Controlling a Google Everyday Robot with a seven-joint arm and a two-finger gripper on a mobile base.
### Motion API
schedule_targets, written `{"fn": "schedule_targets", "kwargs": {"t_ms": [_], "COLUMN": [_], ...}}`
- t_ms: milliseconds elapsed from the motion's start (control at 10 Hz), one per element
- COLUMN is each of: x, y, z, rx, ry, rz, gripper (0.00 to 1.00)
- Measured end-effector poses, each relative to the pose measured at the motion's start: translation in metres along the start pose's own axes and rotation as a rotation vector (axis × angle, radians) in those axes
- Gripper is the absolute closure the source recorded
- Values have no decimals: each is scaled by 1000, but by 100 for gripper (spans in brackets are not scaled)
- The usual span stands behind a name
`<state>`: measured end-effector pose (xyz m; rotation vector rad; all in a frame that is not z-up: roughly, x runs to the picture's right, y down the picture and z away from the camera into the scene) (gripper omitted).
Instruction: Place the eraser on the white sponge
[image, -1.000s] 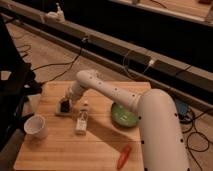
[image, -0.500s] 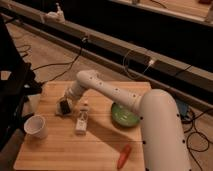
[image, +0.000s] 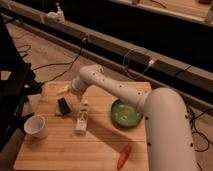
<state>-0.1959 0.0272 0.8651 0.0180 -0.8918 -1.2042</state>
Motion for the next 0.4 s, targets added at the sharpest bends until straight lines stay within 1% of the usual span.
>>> {"fn": "schedule_targets", "kwargs": {"t_ms": [100, 200, 400], "x": [12, 20, 19], "y": [0, -2, -5], "z": [-18, -30, -28], "rx": [-2, 6, 7], "ry": [48, 82, 79], "rz": [0, 3, -1], "gripper": [22, 22, 22]}}
